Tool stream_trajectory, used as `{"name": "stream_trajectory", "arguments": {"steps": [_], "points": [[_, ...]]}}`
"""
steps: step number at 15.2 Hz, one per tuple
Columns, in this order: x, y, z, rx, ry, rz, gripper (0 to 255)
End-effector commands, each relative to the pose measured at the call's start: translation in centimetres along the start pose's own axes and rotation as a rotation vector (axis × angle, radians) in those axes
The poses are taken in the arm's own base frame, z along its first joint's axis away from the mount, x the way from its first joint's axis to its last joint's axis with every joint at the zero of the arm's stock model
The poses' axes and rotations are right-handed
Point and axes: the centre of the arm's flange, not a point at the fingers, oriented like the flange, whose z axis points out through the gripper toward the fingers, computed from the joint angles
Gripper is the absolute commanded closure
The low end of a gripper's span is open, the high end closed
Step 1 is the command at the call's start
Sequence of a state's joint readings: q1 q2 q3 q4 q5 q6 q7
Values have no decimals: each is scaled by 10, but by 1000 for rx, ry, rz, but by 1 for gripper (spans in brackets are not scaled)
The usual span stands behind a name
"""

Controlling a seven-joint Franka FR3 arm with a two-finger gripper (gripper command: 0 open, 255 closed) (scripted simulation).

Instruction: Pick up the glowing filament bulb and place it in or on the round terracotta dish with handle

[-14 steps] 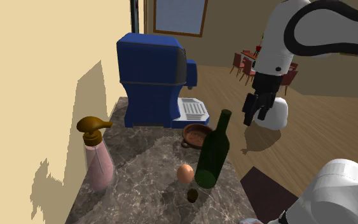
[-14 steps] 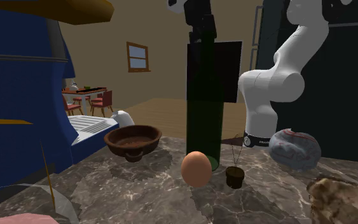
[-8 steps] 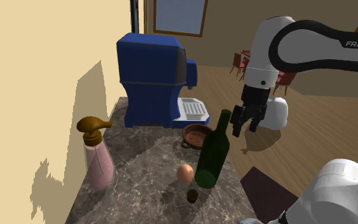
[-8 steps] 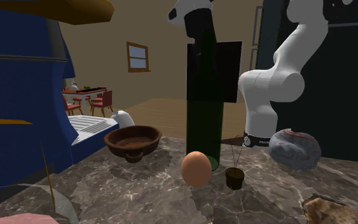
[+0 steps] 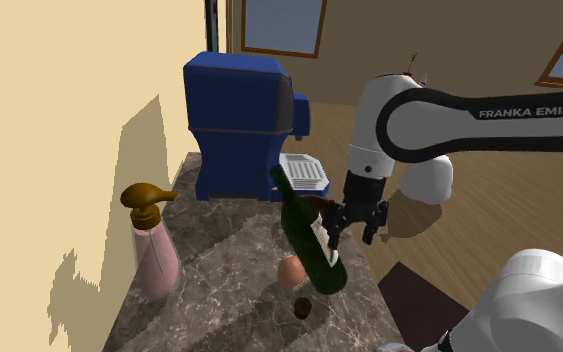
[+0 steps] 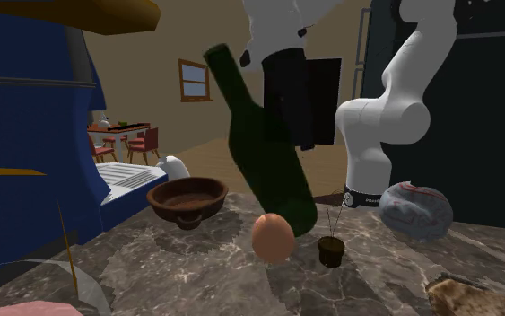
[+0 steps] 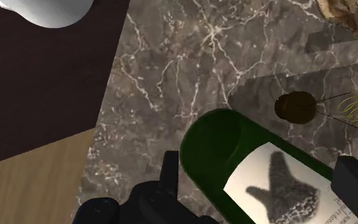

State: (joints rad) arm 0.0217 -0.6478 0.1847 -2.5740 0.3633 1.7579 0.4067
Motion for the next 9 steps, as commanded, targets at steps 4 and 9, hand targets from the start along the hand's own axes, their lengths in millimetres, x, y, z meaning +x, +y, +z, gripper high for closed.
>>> {"name": "stream_trajectory", "arguments": {"steps": [4,9], "points": [[10,-35,53,33,-36,111,0],[25,-70,104,66,-71,217,0]]}}
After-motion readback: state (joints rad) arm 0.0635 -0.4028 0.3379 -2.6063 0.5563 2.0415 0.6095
